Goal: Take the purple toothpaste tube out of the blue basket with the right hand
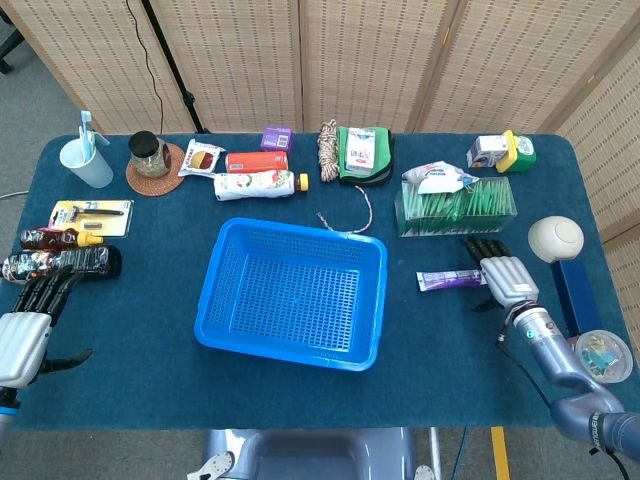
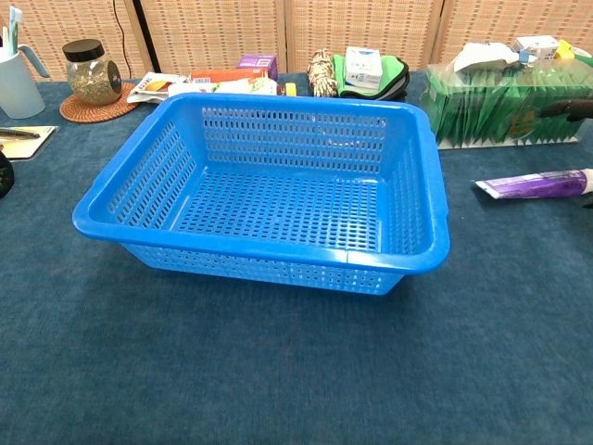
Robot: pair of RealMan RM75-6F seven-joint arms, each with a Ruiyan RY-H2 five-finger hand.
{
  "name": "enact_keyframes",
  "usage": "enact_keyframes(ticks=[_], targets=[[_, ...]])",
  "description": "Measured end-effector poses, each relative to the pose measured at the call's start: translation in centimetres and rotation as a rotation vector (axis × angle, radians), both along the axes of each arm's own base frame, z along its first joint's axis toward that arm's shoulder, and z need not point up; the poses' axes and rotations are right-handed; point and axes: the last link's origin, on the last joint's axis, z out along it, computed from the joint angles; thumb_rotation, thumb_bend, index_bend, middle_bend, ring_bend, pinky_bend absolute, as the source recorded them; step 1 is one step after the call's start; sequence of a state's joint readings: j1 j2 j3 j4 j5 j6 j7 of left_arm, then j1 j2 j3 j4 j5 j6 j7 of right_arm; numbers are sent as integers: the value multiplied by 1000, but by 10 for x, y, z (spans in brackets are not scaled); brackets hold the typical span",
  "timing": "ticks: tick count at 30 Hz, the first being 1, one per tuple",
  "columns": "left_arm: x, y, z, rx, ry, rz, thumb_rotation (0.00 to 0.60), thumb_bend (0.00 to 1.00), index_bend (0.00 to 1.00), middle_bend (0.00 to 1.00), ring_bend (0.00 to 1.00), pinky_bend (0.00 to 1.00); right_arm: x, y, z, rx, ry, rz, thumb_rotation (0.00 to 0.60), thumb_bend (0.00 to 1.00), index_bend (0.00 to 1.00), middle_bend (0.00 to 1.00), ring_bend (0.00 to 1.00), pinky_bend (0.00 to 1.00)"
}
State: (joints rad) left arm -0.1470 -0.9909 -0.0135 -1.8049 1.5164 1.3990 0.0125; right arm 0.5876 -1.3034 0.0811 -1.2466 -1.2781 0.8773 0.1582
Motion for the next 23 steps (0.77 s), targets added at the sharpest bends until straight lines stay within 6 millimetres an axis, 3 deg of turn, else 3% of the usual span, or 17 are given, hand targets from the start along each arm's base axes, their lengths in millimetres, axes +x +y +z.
enact_keyframes(ticks=[5, 12, 23], targets=[[0, -1, -1, -1, 3, -2, 600, 0, 0, 0, 0, 0, 4, 11, 17, -103, -14, 40, 600, 0, 0, 0, 0, 0], [0, -1, -2, 9, 13, -2, 600, 0, 0, 0, 0, 0, 5, 42, 47, -284, -18, 127, 600, 0, 0, 0, 0, 0], [-6, -7, 3, 41, 18, 32, 600, 0, 0, 0, 0, 0, 0, 92, 59, -394, 58, 203, 600, 0, 0, 0, 0, 0]])
